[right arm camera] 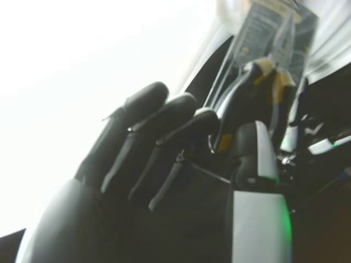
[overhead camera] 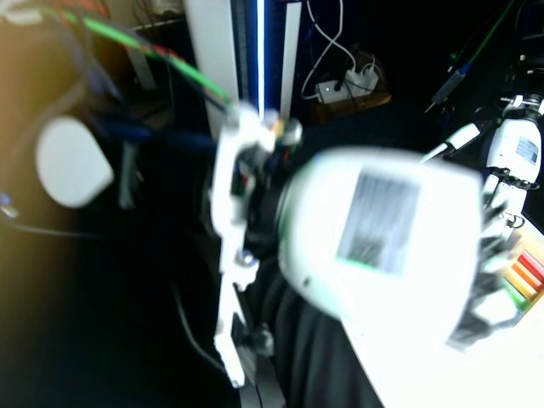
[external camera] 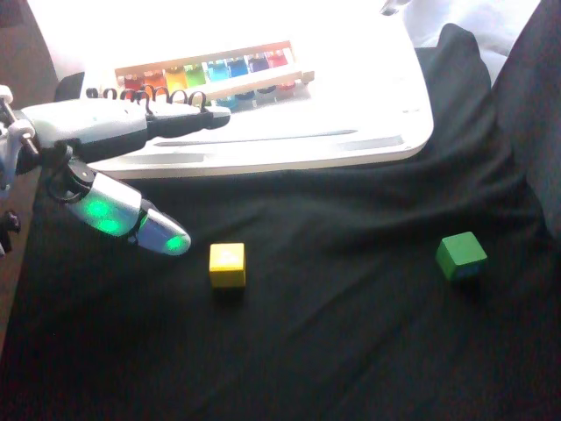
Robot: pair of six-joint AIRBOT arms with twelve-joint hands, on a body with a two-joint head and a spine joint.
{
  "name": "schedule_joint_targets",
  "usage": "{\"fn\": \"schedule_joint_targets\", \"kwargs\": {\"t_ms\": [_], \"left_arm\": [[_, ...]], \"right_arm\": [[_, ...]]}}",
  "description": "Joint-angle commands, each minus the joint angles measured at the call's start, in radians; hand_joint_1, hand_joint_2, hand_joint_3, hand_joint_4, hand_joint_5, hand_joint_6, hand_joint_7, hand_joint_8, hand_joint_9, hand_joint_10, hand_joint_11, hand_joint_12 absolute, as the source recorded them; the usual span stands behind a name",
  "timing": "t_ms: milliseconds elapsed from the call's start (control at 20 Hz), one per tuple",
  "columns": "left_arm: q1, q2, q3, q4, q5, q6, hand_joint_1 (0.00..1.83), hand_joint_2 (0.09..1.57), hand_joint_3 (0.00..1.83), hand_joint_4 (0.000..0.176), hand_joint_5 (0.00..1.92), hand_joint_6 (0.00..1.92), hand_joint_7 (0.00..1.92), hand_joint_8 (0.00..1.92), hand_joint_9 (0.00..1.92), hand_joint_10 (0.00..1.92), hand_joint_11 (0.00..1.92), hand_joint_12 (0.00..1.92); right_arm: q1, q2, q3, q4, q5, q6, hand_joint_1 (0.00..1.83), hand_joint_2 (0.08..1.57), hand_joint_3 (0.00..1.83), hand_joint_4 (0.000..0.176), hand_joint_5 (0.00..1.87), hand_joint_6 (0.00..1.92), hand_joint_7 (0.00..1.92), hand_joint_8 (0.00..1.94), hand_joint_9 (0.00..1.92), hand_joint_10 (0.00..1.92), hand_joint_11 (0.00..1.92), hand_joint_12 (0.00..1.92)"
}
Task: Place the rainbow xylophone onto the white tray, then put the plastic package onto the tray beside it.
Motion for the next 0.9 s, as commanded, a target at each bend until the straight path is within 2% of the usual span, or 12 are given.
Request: {"fn": "schedule_joint_targets", "kwargs": {"t_ms": [0, 150, 250, 300, 400, 500, 600, 650, 700, 750, 800, 850], "left_arm": [[-0.002, -0.003, 0.002, -0.032, -0.085, -0.002, 0.72, 0.83, 0.00, 0.098, 0.00, 0.00, 0.08, 0.01, 0.04, 0.00, 0.00, 0.00], [-0.002, -0.014, 0.013, -0.032, -0.099, -0.002, 0.72, 0.84, 0.00, 0.096, 0.00, 0.00, 0.07, 0.00, 0.03, 0.00, 0.00, 0.00], [-0.002, -0.025, 0.024, -0.033, -0.122, -0.003, 0.74, 0.84, 0.00, 0.067, 0.00, 0.00, 0.06, 0.00, 0.02, 0.00, 0.00, 0.00], [-0.002, -0.031, 0.028, -0.033, -0.129, -0.003, 0.77, 0.84, 0.00, 0.102, 0.00, 0.00, 0.05, 0.00, 0.01, 0.00, 0.00, 0.00], [-0.002, -0.037, 0.029, -0.038, -0.139, -0.003, 0.72, 0.85, 0.00, 0.083, 0.00, 0.00, 0.01, 0.00, 0.00, 0.00, 0.00, 0.00], [0.001, -0.039, 0.029, -0.041, -0.142, -0.003, 0.70, 0.86, 0.01, 0.052, 0.00, 0.00, 0.00, 0.00, 0.01, 0.00, 0.00, 0.00], [0.010, -0.040, 0.026, -0.045, -0.148, -0.003, 0.71, 0.86, 0.00, 0.067, 0.00, 0.00, 0.02, 0.01, 0.01, 0.00, 0.00, 0.00], [0.013, -0.039, 0.025, -0.051, -0.151, -0.003, 0.71, 0.86, 0.01, 0.070, 0.00, 0.00, 0.03, 0.01, 0.02, 0.00, 0.00, 0.00], [0.017, -0.039, 0.025, -0.057, -0.153, -0.003, 0.71, 0.86, 0.00, 0.055, 0.00, 0.00, 0.05, 0.02, 0.02, 0.01, 0.00, 0.00], [0.020, -0.039, 0.024, -0.060, -0.155, -0.003, 0.70, 0.86, 0.00, 0.063, 0.00, 0.00, 0.06, 0.02, 0.02, 0.01, 0.01, 0.00], [0.022, -0.039, 0.023, -0.060, -0.154, -0.003, 0.69, 0.86, 0.00, 0.058, 0.00, 0.00, 0.05, 0.01, 0.03, 0.01, 0.02, 0.01], [0.024, -0.039, 0.022, -0.061, -0.154, -0.003, 0.68, 0.85, 0.00, 0.075, 0.00, 0.00, 0.04, 0.01, 0.04, 0.01, 0.03, 0.01]], "right_arm": [[0.024, 0.000, 0.001, 0.065, 0.068, -0.016, 1.22, 1.00, 0.00, 0.000, 1.27, 0.45, 0.98, 1.47, 0.83, 1.68, 0.86, 1.91], [0.064, -0.028, 0.029, 0.040, 0.066, -0.047, 1.23, 0.99, 0.00, 0.000, 1.28, 0.46, 1.02, 1.44, 0.87, 1.72, 0.92, 1.92], [0.084, -0.063, 0.064, 0.031, 0.073, -0.049, 1.22, 1.00, 0.00, 0.000, 1.24, 0.59, 0.96, 1.92, 0.90, 1.91, 1.05, 1.92], [0.084, -0.064, 0.065, 0.032, 0.076, -0.049, 1.34, 1.11, 0.01, 0.000, 1.10, 0.63, 0.92, 1.44, 0.75, 1.52, 0.78, 1.76], [0.066, -0.073, 0.080, 0.037, 0.077, -0.051, 1.38, 1.10, 0.00, 0.000, 1.06, 0.73, 1.10, 0.92, 0.78, 1.34, 0.69, 1.53], [-0.016, -0.104, 0.118, 0.073, 0.071, -0.051, 1.38, 1.09, 0.00, 0.000, 1.12, 0.62, 1.08, 0.98, 0.81, 1.25, 0.64, 1.47], [-0.107, -0.135, 0.160, 0.127, 0.061, -0.051, 1.39, 1.07, 0.00, 0.000, 1.11, 0.77, 1.14, 0.81, 0.86, 1.19, 0.64, 1.49], [-0.136, -0.147, 0.173, 0.137, 0.055, -0.049, 1.41, 1.03, 0.00, 0.000, 1.01, 1.40, 1.00, 1.45, 0.84, 1.61, 0.70, 1.43], [-0.153, -0.156, 0.183, 0.140, 0.042, -0.040, 1.30, 1.04, 0.04, 0.000, 1.16, 0.69, 1.00, 1.23, 0.80, 1.48, 0.66, 1.49], [-0.175, -0.168, 0.195, 0.140, 0.022, -0.030, 1.24, 0.98, 0.01, 0.000, 1.29, 0.49, 1.05, 1.28, 0.85, 1.55, 0.71, 1.59], [-0.187, -0.176, 0.203, 0.140, 0.010, -0.022, 1.27, 1.00, 0.00, 0.000, 1.28, 0.44, 1.17, 0.85, 0.88, 1.13, 0.66, 1.36], [-0.195, -0.181, 0.207, 0.139, 0.000, -0.019, 1.38, 1.02, 0.00, 0.000, 1.18, 0.61, 1.32, 0.46, 0.95, 1.06, 0.74, 1.20]]}}
